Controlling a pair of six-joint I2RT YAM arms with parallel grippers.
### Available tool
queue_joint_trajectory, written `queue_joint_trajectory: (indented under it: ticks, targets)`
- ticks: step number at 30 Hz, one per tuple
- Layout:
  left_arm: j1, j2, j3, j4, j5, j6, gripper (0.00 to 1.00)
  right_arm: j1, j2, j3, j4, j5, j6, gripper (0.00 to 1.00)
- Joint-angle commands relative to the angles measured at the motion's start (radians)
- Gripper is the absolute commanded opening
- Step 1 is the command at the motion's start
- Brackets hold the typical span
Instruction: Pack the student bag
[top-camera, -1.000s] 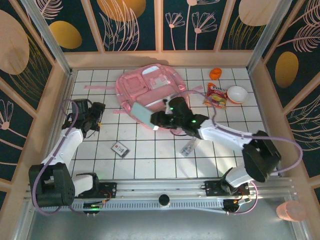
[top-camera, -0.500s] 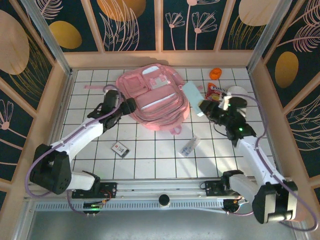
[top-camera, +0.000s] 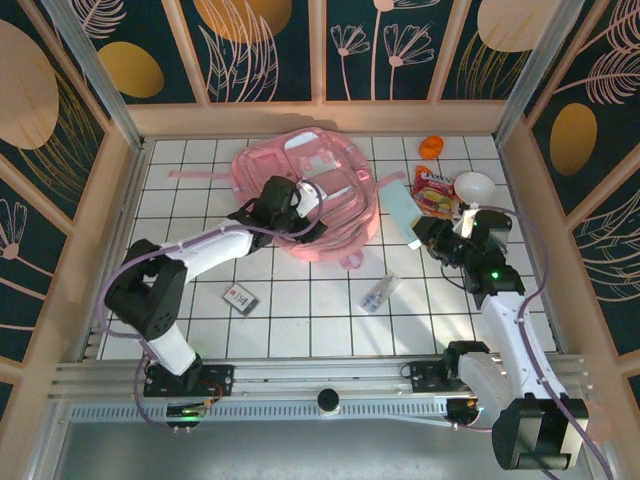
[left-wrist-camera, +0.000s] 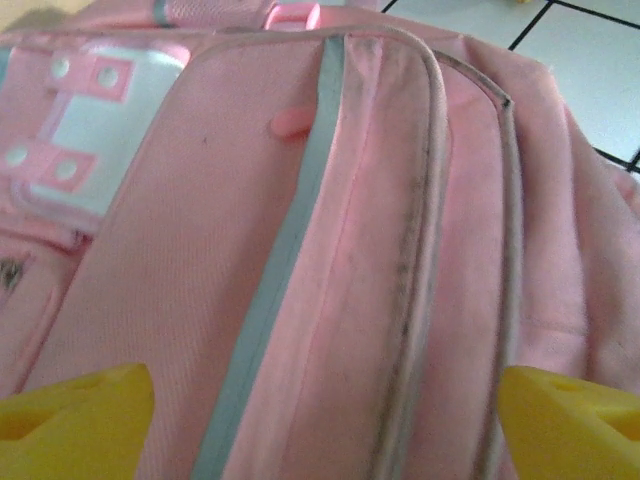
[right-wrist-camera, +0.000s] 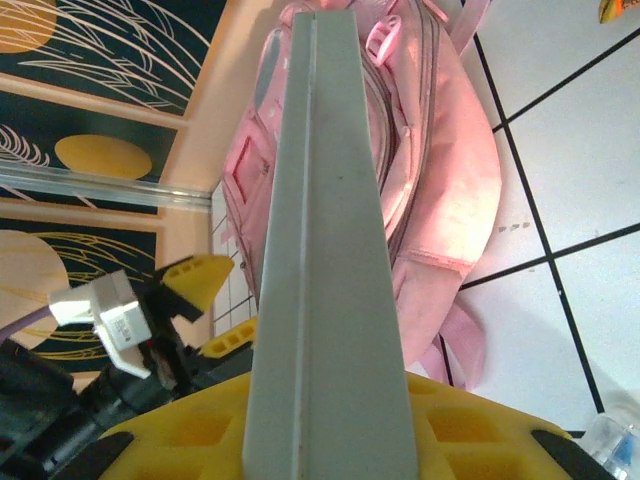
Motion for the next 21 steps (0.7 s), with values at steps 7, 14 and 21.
queue_joint_trajectory:
  ticks: [7, 14, 21]
  targets:
    - [-0.013, 0.156, 0.112, 0.051, -0.082, 0.16, 0.89, -0.006, -0.031, -0.018, 0.0, -0.014, -0.019, 0.19]
    - [-0.013, 0.078, 0.112, 0.07, -0.115, 0.118, 0.22, -0.006, -0.041, -0.034, -0.014, 0.004, -0.032, 0.18]
    - [-0.011, -0.062, 0.197, 0.016, -0.141, 0.005, 0.01, -0.01, -0.041, -0.082, 0.007, 0.007, -0.004, 0.18]
